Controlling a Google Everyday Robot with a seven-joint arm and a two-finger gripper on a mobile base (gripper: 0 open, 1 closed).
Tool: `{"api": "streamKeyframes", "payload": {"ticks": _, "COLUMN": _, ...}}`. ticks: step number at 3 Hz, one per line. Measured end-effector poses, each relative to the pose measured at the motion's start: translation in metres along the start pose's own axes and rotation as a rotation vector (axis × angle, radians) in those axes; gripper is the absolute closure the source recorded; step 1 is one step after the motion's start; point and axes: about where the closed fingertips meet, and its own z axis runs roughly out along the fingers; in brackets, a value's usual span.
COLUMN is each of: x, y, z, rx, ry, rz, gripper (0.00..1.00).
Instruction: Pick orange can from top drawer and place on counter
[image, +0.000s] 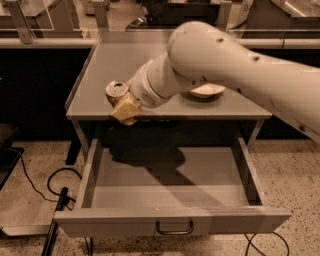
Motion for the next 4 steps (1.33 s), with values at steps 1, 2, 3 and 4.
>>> {"api": "streamKeyframes", "payload": {"ticks": 1, "x": -0.039, "y": -0.020, "z": -0.001, "rx": 0.000, "ry": -0.014, "rz": -0.055, "gripper": 1.00}}
{"api": "streamKeyframes", "payload": {"ticks": 2, "x": -0.046, "y": -0.020, "z": -0.002, "rx": 0.002, "ry": -0.023, "rz": -0.063, "gripper": 1.00}}
{"api": "streamKeyframes", "payload": {"ticks": 3, "x": -0.046, "y": -0.020, "z": -0.002, "rx": 0.001, "ry": -0.023, "rz": -0.062, "gripper": 1.00}}
{"api": "streamKeyframes", "payload": {"ticks": 4, "x": -0.032, "y": -0.047, "z": -0.003, "rx": 0.009, "ry": 0.003, "rz": -0.019, "gripper": 1.00}}
